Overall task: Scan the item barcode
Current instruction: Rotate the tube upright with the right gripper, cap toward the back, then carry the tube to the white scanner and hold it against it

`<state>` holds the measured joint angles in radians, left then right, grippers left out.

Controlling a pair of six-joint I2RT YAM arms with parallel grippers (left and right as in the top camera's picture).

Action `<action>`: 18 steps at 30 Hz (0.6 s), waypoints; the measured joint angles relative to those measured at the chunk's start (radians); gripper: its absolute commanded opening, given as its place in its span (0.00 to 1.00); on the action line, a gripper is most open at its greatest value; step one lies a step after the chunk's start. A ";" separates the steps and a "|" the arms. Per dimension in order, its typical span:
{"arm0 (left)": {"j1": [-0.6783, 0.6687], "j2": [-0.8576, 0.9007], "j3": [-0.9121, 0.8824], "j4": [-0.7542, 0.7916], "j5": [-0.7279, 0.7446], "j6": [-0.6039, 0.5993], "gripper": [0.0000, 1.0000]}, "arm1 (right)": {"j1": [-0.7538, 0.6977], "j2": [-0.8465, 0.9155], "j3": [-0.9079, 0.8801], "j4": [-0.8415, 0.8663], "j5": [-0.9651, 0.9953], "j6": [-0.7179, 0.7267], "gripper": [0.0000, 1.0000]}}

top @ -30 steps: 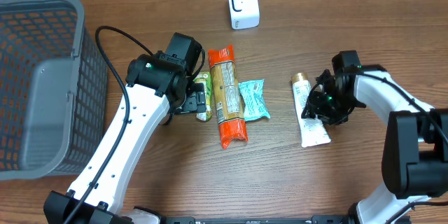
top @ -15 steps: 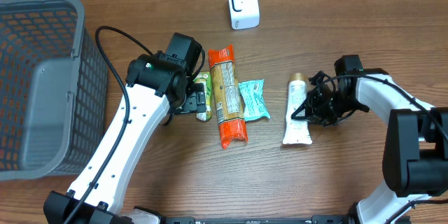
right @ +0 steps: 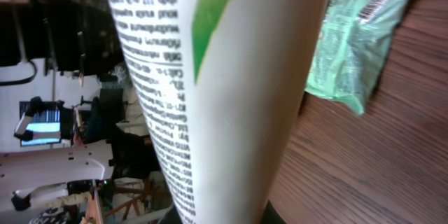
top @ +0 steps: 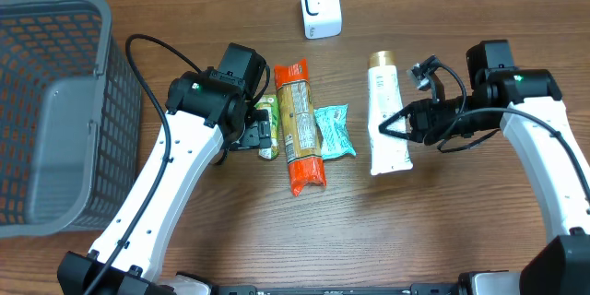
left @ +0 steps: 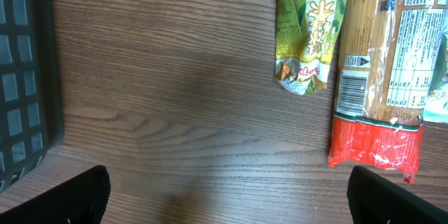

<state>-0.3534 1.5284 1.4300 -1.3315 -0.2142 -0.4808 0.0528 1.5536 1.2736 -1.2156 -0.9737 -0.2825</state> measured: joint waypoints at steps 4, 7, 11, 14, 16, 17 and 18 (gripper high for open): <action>0.000 0.000 0.000 0.000 0.000 0.000 0.99 | 0.015 -0.005 0.000 0.000 -0.025 -0.007 0.04; 0.000 0.000 0.000 0.000 0.000 0.000 1.00 | 0.026 -0.005 0.000 0.010 -0.024 0.006 0.04; 0.000 0.000 0.000 0.000 0.000 0.000 1.00 | 0.061 -0.005 0.046 0.012 0.035 0.078 0.03; 0.000 0.000 0.000 0.000 0.000 0.000 1.00 | 0.105 0.000 0.178 0.011 0.153 0.169 0.03; 0.000 0.000 -0.001 0.000 0.000 0.000 1.00 | 0.136 0.011 0.294 0.002 0.238 0.217 0.03; 0.000 0.000 -0.001 0.000 0.000 0.000 0.99 | 0.151 0.018 0.352 0.007 0.279 0.241 0.03; 0.000 0.000 -0.001 -0.001 0.000 0.000 1.00 | 0.182 0.036 0.455 0.013 0.358 0.275 0.03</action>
<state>-0.3534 1.5284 1.4292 -1.3323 -0.2142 -0.4808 0.2352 1.5898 1.7287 -1.2030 -0.6159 -0.0071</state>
